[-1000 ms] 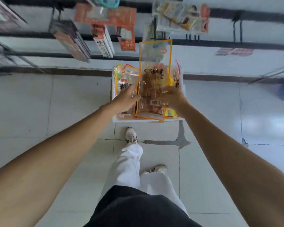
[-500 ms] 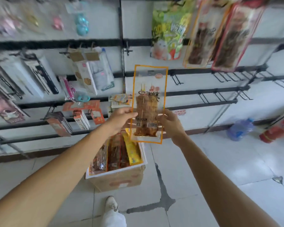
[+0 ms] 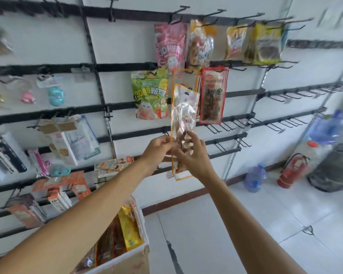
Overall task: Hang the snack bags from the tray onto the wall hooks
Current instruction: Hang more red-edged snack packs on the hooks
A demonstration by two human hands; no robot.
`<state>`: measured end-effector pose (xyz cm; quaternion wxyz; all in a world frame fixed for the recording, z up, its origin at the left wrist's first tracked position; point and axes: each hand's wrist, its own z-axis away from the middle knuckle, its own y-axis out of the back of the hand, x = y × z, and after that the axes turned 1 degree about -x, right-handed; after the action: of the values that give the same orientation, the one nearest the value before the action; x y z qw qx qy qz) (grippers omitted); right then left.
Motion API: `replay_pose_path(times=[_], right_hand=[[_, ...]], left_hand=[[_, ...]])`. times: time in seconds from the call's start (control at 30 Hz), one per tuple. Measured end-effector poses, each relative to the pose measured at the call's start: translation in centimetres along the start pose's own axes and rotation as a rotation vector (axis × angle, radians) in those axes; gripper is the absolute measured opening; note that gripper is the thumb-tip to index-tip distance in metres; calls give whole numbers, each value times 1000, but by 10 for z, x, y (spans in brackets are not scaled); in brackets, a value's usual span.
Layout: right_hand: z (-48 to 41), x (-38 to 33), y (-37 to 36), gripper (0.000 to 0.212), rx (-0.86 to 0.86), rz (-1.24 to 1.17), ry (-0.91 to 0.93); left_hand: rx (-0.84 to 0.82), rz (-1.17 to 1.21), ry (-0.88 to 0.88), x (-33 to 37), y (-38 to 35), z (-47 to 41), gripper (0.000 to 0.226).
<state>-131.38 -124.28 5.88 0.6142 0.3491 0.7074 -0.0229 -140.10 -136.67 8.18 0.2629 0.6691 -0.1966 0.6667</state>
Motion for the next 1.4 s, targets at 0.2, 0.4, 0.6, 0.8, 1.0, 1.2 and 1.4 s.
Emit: replay_pose_path(times=[0.2,0.4,0.6,0.8,1.0,1.2,1.4], right_hand=[[-24,5,33,49,-11,-171,91],[-55,36,59,33,177,-102,-28],[-79,46,80,33,166,-346,-169],[-95,57,92,39,101,-493,-228],[-112,80,115,46,-29,-412,-259],[-152,100,154,31,8,-426,-105],[-216,73,181,25,-36,-409,12]], left_hand=[[-107,60,-95,14,-35,-29,23],[-150,1,-57,5,-49,-70,31],[76,4,-173,20,-55,-123,46],[-40,162,-101,42,-65,-177,62],[-108,133,-193,69,-84,-207,12],[-35,73,-224,78,-113,-235,6],[182,25,-290,96,-104,-244,4]])
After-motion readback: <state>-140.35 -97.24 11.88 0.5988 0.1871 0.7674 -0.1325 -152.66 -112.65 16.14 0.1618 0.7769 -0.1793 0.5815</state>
